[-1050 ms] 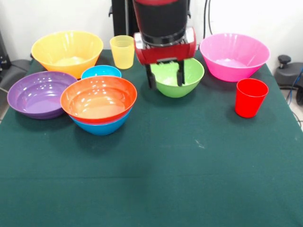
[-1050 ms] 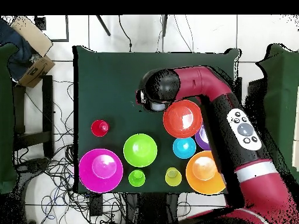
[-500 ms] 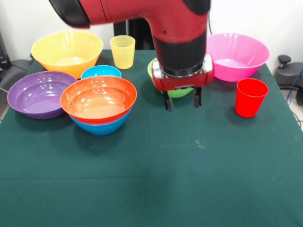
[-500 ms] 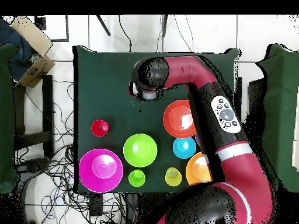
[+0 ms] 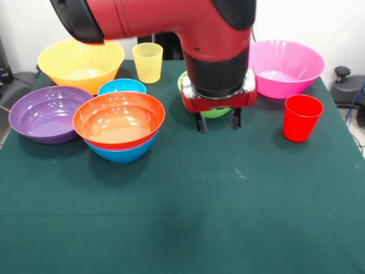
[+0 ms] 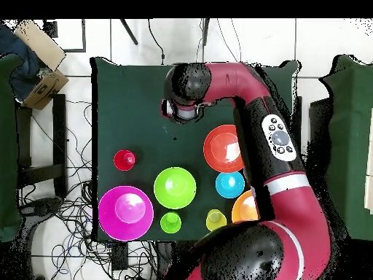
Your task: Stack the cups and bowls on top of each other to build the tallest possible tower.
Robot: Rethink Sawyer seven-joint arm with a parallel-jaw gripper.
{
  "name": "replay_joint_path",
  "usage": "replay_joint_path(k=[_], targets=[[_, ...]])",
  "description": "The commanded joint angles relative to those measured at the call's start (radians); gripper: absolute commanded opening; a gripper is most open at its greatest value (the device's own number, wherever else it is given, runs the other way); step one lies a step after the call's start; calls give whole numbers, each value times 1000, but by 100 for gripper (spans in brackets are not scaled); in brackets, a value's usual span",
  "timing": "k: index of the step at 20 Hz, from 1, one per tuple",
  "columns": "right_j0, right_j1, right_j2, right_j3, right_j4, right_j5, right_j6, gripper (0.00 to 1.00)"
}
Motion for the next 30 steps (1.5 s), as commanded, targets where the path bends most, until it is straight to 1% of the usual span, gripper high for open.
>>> replay_joint_path(k=[1, 4, 6, 9, 10, 12, 16, 21, 30], targets=[[-37, -166, 6, 21, 43, 140, -221, 100], [-36, -181, 3, 16, 45, 182, -241, 100], [-29, -168, -2, -2, 37, 192, -247, 100], [-40, -181, 2, 24, 39, 172, -251, 100], [-47, -195, 1, 49, 37, 149, -249, 100], [-70, -236, -1, 127, 42, 105, -235, 100], [-110, -301, -21, 276, 61, 36, -167, 100], [-158, -346, -2, 429, 59, -95, -155, 100], [-177, -367, 0, 519, 41, -176, -126, 100]])
